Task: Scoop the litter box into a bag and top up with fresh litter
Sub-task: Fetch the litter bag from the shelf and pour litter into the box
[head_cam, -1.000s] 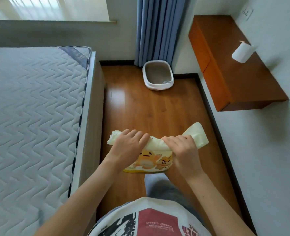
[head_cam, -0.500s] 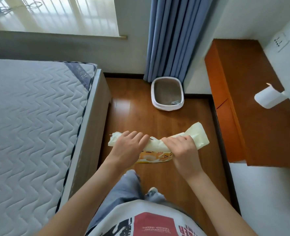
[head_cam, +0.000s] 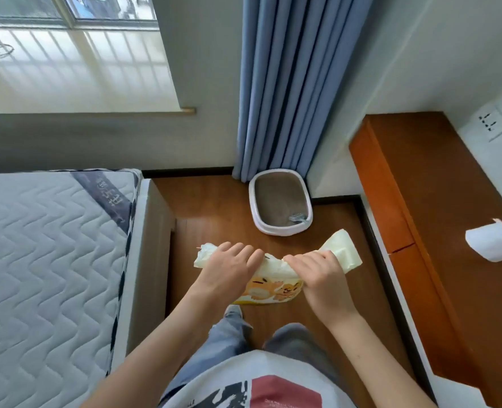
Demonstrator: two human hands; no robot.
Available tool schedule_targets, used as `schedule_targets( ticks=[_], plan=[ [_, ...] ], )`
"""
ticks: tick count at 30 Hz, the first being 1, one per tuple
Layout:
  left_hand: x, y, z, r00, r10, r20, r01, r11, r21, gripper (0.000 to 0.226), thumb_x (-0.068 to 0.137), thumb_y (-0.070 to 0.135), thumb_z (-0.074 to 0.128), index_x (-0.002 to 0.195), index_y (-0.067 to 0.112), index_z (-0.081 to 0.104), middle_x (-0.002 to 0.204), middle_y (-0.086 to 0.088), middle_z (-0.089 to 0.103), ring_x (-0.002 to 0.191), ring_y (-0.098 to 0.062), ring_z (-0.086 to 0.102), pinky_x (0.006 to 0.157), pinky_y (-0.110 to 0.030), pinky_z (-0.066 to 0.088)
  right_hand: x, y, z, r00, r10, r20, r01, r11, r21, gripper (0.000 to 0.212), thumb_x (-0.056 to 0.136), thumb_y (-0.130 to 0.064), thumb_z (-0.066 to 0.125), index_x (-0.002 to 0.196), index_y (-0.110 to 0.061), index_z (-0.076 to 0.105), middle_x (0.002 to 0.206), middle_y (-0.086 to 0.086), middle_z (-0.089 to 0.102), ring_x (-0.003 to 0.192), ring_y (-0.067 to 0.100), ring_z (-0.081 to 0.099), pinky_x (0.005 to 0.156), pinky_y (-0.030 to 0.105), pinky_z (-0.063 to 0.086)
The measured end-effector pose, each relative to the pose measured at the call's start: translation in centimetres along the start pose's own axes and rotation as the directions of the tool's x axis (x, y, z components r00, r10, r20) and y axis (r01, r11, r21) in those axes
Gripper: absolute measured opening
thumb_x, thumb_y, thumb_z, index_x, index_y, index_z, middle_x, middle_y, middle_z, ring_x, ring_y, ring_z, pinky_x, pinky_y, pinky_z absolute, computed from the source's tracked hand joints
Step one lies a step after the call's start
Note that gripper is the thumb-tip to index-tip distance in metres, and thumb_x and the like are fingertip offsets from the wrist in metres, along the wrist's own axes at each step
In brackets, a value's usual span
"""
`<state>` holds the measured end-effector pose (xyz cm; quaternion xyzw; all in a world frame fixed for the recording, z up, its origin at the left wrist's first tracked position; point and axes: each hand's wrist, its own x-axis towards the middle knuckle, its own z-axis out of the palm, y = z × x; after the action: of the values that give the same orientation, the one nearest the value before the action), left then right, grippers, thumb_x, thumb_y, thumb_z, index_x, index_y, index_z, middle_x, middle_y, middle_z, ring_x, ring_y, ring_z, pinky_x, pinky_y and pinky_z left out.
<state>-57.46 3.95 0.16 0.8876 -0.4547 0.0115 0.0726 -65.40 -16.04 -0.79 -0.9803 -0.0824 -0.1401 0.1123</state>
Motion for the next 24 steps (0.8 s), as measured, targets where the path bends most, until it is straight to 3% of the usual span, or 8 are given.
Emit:
schedule_targets(
  ticks=[4,8,12,15,18,19,24],
  plan=[
    [4.5,-4.6,-0.4,0.999,0.029,-0.021,-0.028,0.999,0.030,0.063,0.040,0.012,0.084,0.096,0.013,0.054,0.071,0.001,0.057,0.058,-0.019,0.052,0.053,-0.028,0.038,5.6,1.6,0.6,1.000,0.000,-0.011,0.000,1.000,-0.006,0.035,0.066,-0.022,0.082,0.097,-0.007,0.073,0.084,0.004,0.073,0.074,0.022,0.069,0.069,0.031,0.054],
    [8.8,-8.1,0.1,1.000,0.010,-0.014,-0.010,0.999,0.048,0.056,0.043,0.013,0.084,0.094,0.012,0.062,0.073,0.000,0.059,0.059,-0.020,0.054,0.054,-0.028,0.041,10.6,4.1,1.6,1.000,-0.003,0.013,0.003,1.000,0.013,0.036,0.065,-0.020,0.082,0.098,-0.006,0.073,0.086,0.005,0.073,0.076,0.023,0.070,0.072,0.033,0.055],
    [12.8,-10.8,1.0,0.999,-0.040,0.002,0.040,0.997,0.062,0.052,0.044,0.008,0.081,0.093,0.012,0.064,0.072,0.001,0.058,0.058,-0.020,0.054,0.053,-0.027,0.040,15.4,7.3,3.2,0.998,-0.051,0.038,0.049,0.997,0.052,0.029,0.078,-0.026,0.061,0.095,-0.007,0.074,0.085,0.004,0.074,0.077,0.022,0.070,0.072,0.032,0.053],
    [15.6,-12.6,2.4,0.994,-0.107,0.021,0.106,0.993,0.053,0.059,0.045,0.008,0.083,0.097,0.014,0.057,0.073,0.001,0.058,0.059,-0.020,0.052,0.053,-0.027,0.039,18.6,10.0,5.0,0.994,-0.093,0.058,0.087,0.991,0.105,0.041,0.082,-0.032,0.042,0.092,-0.009,0.075,0.085,0.002,0.074,0.076,0.020,0.070,0.071,0.030,0.052],
    [18.2,-14.5,5.1,0.988,-0.154,0.027,0.153,0.988,0.032,0.069,0.043,0.014,0.087,0.100,0.017,0.047,0.074,0.002,0.058,0.060,-0.018,0.052,0.053,-0.026,0.038,21.4,13.1,8.3,0.988,-0.139,0.066,0.131,0.985,0.111,0.025,0.073,-0.025,0.073,0.093,-0.011,0.074,0.085,0.001,0.073,0.076,0.019,0.069,0.071,0.031,0.053],
    [19.0,-15.3,6.2,0.986,-0.164,0.027,0.164,0.986,0.025,0.071,0.042,0.016,0.088,0.100,0.018,0.046,0.074,0.003,0.058,0.060,-0.018,0.052,0.053,-0.026,0.038,22.3,14.0,9.7,0.986,-0.151,0.074,0.141,0.983,0.117,0.033,0.064,-0.024,0.083,0.093,-0.011,0.074,0.085,0.001,0.074,0.076,0.018,0.069,0.072,0.030,0.053],
    [22.0,-19.9,13.1,0.971,-0.235,-0.033,0.236,0.971,0.029,0.074,0.040,0.016,0.089,0.101,0.018,0.046,0.075,0.003,0.057,0.062,-0.018,0.054,0.054,-0.027,0.041,26.7,17.5,17.2,0.974,-0.222,0.053,0.214,0.969,0.123,0.045,0.050,-0.024,0.092,0.089,-0.012,0.075,0.084,0.000,0.074,0.074,0.017,0.070,0.071,0.030,0.055]
  ],
)
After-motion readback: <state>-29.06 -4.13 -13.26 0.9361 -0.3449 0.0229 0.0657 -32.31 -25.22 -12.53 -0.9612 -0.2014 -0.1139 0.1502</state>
